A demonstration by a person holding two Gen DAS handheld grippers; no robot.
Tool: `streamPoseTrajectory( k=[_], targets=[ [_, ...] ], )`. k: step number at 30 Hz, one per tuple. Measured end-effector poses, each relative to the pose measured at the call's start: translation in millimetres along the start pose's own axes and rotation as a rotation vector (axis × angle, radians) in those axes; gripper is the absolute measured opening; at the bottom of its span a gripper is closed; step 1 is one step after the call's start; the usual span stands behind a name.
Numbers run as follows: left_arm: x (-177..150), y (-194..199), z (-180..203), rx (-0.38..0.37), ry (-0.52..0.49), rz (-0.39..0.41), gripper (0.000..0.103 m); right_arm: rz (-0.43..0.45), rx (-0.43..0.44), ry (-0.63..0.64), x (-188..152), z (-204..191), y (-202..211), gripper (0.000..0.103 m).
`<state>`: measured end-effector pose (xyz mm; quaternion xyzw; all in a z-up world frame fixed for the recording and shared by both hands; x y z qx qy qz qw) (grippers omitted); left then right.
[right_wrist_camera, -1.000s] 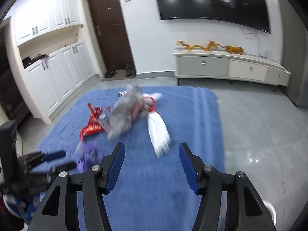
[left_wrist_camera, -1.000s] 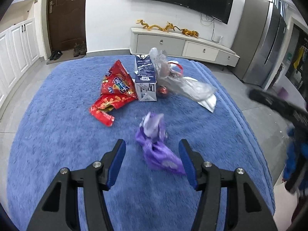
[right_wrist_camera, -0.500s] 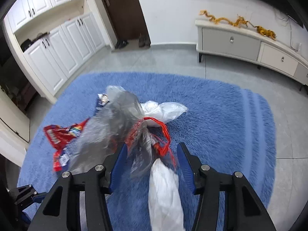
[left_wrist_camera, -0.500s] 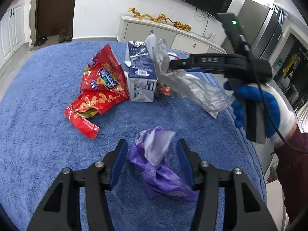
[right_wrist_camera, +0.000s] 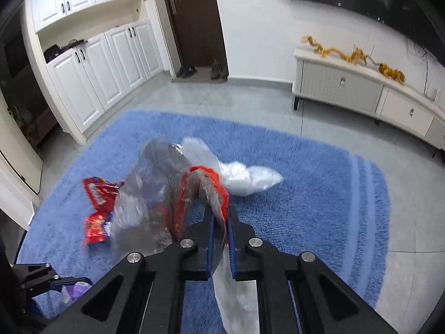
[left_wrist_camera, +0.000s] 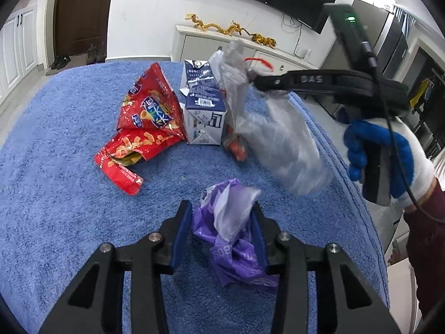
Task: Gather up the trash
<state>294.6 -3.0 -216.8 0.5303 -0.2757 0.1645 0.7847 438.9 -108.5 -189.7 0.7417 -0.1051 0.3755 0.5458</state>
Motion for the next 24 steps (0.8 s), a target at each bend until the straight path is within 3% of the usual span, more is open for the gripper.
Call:
streamPoseTrajectory(
  k=[13, 19, 24],
  targets=[
    [-9.5, 40.3, 2.6, 0.003, 0.002, 0.050, 0.033, 0.155, 0.022, 0.003, 5.4, -28.0, 92.1, 0.009],
    [-16.3, 68.9, 1.2, 0.009, 0.006, 0.088, 0.033, 0.172, 0.051, 0.031, -2.0, -50.4, 123.5, 0.009],
    [-22.1, 86.1, -4.1, 0.022, 0.023, 0.104, 0.033, 0.147, 0.047, 0.029, -34.7, -56.5, 137.8, 0.009]
  ],
)
Point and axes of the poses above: each gripper's, at about its wrist camera, not at the fingertips, and y roughly against the way its jaws point, z to its right, x to its top, the point moved 9 cm from there along -y, roughly the way its jaws point, and after that the axes turned 1 degree about y, right-handed, at the moved point
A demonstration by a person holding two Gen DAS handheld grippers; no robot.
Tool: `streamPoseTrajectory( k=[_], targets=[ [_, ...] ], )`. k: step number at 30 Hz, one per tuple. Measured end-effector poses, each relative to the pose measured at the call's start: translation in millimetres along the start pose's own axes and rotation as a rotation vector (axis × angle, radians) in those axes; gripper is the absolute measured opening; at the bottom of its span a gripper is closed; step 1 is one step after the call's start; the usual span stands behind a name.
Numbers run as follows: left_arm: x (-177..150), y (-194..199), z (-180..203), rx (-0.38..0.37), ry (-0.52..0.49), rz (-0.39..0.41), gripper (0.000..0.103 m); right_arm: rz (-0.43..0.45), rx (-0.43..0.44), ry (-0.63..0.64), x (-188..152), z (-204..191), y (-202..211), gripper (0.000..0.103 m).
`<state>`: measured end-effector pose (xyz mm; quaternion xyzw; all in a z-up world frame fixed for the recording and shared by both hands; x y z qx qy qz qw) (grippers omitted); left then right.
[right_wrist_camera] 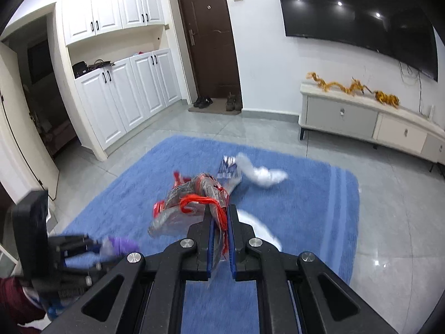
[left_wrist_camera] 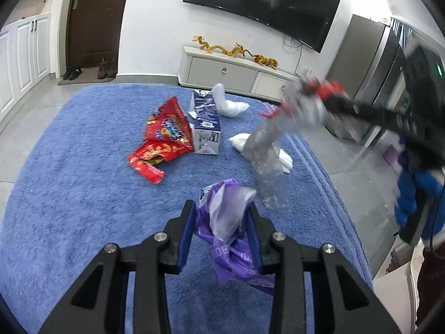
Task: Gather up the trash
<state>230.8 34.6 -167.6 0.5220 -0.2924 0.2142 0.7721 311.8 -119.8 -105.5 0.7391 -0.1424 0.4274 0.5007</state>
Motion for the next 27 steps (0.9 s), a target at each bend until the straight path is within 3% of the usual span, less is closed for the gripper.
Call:
streamPoseTrajectory(
  k=[6, 11, 13, 15, 16, 20, 27],
  targets=[
    [-6.2, 14.2, -8.3, 0.005, 0.025, 0.010, 0.033, -0.125, 0.038, 0.022, -77.0, -20.2, 2.5, 0.009],
    [-8.0, 17.7, -8.0, 0.006, 0.029, 0.009, 0.033, -0.214, 0.069, -0.039, -134.4, -22.4, -0.7, 0.011],
    [-8.3, 18.8, -6.3, 0.007, 0.027, 0.009, 0.033, -0.224, 0.070, -0.045, -142.8, -22.0, 2.2, 0.021],
    [-7.4, 17.2, -4.7, 0.008, 0.026, 0.009, 0.033, -0.218, 0.081, -0.048, -147.4, -24.5, 8.7, 0.044],
    [-7.5, 16.2, -4.7, 0.008, 0.026, 0.008, 0.033, -0.215, 0.090, -0.046, -149.2, -26.8, 11.6, 0.046],
    [-9.0, 11.5, -3.4, 0.004, 0.029, 0.001, 0.033, -0.215, 0.100, -0.006, -152.6, -35.6, 22.6, 0.047],
    [-11.8, 5.2, 4.2, -0.004, 0.017, -0.007, 0.033, -0.212, 0.018, 0.038, -146.6, -26.7, 12.7, 0.044]
  ],
)
Point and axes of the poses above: each gripper's, at about its wrist camera, not at the fingertips, and y roughly against the way its jaws point, z to its right, x to its top, the point moved 9 cm from there along -y, roughly the way its jaws point, and after that the axes turned 1 degree about y, right-handed, at the moved point
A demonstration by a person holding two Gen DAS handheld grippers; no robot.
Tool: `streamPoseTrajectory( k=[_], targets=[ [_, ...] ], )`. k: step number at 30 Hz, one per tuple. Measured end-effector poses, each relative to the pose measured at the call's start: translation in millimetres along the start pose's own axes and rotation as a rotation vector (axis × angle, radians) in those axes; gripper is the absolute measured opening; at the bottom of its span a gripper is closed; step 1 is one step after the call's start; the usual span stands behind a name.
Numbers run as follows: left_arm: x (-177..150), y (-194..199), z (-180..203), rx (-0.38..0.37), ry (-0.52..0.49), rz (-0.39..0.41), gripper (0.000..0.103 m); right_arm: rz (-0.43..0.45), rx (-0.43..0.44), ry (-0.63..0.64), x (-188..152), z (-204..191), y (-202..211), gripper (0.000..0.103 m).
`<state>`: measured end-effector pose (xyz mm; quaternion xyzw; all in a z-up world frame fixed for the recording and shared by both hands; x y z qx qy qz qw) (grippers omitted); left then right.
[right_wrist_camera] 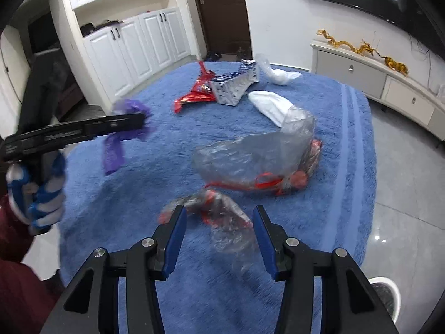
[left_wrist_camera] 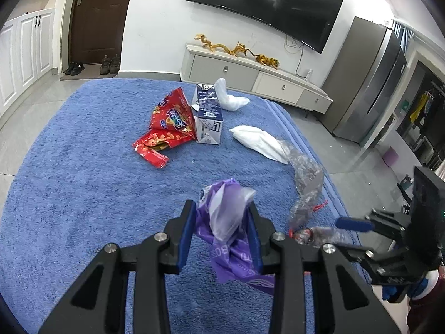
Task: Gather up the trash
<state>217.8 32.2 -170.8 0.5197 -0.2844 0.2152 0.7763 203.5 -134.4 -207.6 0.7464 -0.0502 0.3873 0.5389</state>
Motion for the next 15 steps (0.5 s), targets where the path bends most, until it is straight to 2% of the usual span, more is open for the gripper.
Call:
streamPoseTrajectory(
  k=[4, 8, 10, 15],
  targets=[
    [-2.0, 0.5, 0.7, 0.003, -0.009, -0.001, 0.033, -0.048, -0.024, 0.016, -2.7, 10.7, -22.5, 0.036],
    [-3.8, 0.7, -0.8, 0.010, -0.012, -0.004, 0.033, -0.076, -0.013, 0.014, -8.0, 15.9, -31.4, 0.020],
    [-4.7, 0.7, -1.9, 0.011, -0.007, -0.006, 0.033, -0.057, -0.015, 0.008, -7.2, 17.5, -26.7, 0.015],
    [-5.9, 2.0, 2.3, 0.004, -0.008, -0.005, 0.033, 0.039, 0.009, -0.064, 1.4, 26.4, -0.3, 0.013]
  ],
)
Point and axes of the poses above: each gripper's, at about its wrist camera, not at the fingertips, and y roughly against the way its jaws point, z to its right, x to its top, the point moved 9 cm from there along -y, roughly the way its jaws point, and after that the axes turned 1 degree about y, right-handed, at the moved point
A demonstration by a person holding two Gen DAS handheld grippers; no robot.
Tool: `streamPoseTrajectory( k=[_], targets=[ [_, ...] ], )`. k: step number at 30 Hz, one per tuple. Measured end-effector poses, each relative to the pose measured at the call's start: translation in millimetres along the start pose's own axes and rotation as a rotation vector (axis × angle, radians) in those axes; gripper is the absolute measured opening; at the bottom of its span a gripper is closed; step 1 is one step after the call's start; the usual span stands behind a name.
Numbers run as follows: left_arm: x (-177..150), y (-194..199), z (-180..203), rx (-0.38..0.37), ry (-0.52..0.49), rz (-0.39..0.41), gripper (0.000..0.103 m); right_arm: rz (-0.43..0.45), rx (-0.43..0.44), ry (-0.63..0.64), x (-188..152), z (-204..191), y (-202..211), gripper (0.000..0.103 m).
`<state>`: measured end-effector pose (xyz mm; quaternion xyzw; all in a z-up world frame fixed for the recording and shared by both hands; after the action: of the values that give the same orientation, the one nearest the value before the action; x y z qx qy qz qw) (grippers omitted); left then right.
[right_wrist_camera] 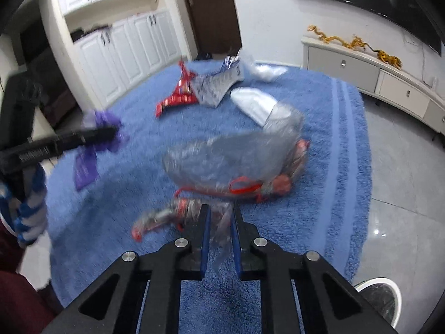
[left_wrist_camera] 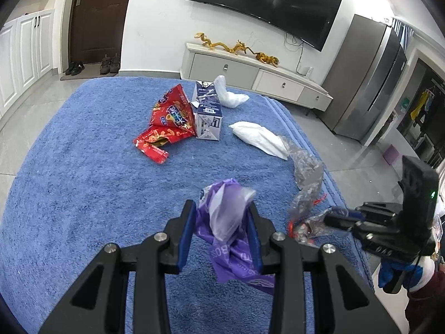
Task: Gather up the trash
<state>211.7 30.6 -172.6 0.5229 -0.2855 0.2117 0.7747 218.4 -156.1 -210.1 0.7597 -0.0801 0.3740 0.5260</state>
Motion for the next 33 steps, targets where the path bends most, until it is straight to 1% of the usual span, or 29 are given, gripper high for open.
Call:
streamPoseTrajectory(
  k=[4, 8, 13, 14, 16, 18, 22, 26, 28, 29, 33],
  targets=[
    [0.6, 4.0, 7.5, -0.005, -0.013, 0.008, 0.033, 0.050, -0.009, -0.009, 7.0, 0.1, 18.3, 0.005],
    [0.8, 7.7, 14.4, -0.011, -0.022, 0.014, 0.033, 0.047, -0.007, -0.011, 3.0, -2.9, 21.8, 0.005],
    [-1.6, 11.1, 17.8, -0.005, -0.032, 0.013, 0.033, 0.033, 0.005, -0.077, -8.9, 5.2, 12.8, 0.005],
    [-2.4, 11.2, 17.6, -0.002, -0.033, 0.011, 0.033, 0.032, 0.013, -0.087, -10.7, 6.3, 11.4, 0.006],
    [-3.2, 11.0, 16.6, 0.001, -0.033, 0.008, 0.033, 0.025, 0.024, -0.101, -12.9, 7.7, 6.4, 0.012],
    [-4.1, 10.7, 15.9, 0.004, -0.033, 0.004, 0.033, 0.024, 0.031, -0.111, -14.9, 9.1, 2.9, 0.027],
    [-6.7, 7.6, 16.6, 0.008, -0.037, -0.006, 0.033, 0.032, 0.046, -0.120, -14.9, 7.4, -0.3, 0.029],
    [-10.1, 2.3, 20.5, 0.005, -0.039, -0.018, 0.033, 0.042, 0.030, -0.144, -14.3, 14.7, -3.0, 0.029],
    [-11.6, 1.3, 22.4, 0.003, -0.042, -0.021, 0.033, 0.051, 0.018, -0.164, -14.4, 21.1, -2.6, 0.035],
    [-12.2, 0.8, 22.9, 0.004, -0.045, -0.022, 0.033, 0.057, 0.017, -0.168, -14.3, 22.4, -1.9, 0.040],
    [-13.5, -1.8, 22.2, 0.003, -0.041, -0.028, 0.033, 0.060, 0.060, -0.169, -14.4, 15.8, -2.8, 0.041]
  ],
)
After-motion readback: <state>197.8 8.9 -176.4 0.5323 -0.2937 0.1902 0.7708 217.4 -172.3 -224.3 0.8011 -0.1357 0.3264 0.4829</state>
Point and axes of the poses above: each gripper's, at about its wrist camera, not at the fingertips, and y roughly against the way its jaws point, z to its right, x to its top, the point moved 9 cm from there along -y, roughly the way its jaws point, and after that the axes turned 1 degree about y, right-handed, at the moved point
